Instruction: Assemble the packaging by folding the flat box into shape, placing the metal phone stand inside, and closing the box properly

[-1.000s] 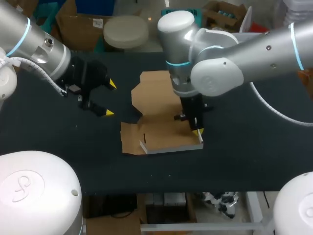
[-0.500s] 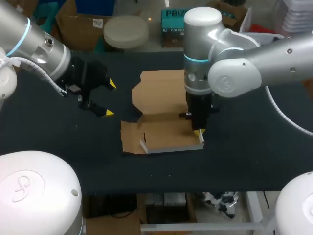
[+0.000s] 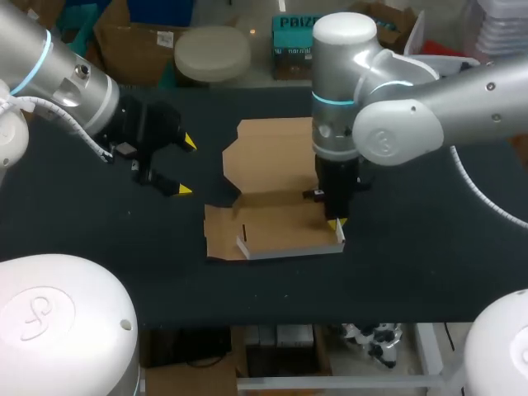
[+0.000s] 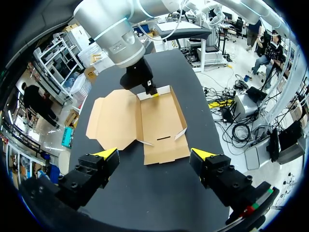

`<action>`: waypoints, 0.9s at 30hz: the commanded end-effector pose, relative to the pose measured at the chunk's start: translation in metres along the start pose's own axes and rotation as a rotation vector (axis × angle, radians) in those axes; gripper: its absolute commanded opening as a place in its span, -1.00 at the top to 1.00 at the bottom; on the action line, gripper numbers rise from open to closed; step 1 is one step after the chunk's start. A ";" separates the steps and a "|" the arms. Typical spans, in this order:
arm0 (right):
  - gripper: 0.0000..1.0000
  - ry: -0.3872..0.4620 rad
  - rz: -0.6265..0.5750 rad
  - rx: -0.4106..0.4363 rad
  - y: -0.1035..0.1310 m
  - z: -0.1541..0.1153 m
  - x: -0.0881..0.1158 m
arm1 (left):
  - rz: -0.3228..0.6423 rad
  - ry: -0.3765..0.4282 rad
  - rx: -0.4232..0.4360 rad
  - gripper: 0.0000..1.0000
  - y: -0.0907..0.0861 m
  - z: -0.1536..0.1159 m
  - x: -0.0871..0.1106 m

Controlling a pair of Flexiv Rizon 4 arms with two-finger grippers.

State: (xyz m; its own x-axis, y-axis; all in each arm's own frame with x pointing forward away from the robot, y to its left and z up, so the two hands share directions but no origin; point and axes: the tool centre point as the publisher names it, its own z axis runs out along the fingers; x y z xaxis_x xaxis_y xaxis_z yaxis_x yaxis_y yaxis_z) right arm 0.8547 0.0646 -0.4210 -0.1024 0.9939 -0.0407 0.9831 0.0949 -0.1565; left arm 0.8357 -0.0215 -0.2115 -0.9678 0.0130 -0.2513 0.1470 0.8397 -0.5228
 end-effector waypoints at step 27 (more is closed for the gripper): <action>1.00 -0.005 0.004 0.006 -0.001 0.003 0.001 | -0.373 -0.002 0.061 -1.00 0.000 -0.006 -0.004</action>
State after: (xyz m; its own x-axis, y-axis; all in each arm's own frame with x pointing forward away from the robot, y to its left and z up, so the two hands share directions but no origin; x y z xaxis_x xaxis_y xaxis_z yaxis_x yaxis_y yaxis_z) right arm 0.8543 0.0648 -0.4207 -0.0988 0.9942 -0.0432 0.9831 0.0908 -0.1590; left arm 0.8378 -0.0228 -0.2057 -0.9789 -0.1445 -0.1444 -0.0341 0.8124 -0.5821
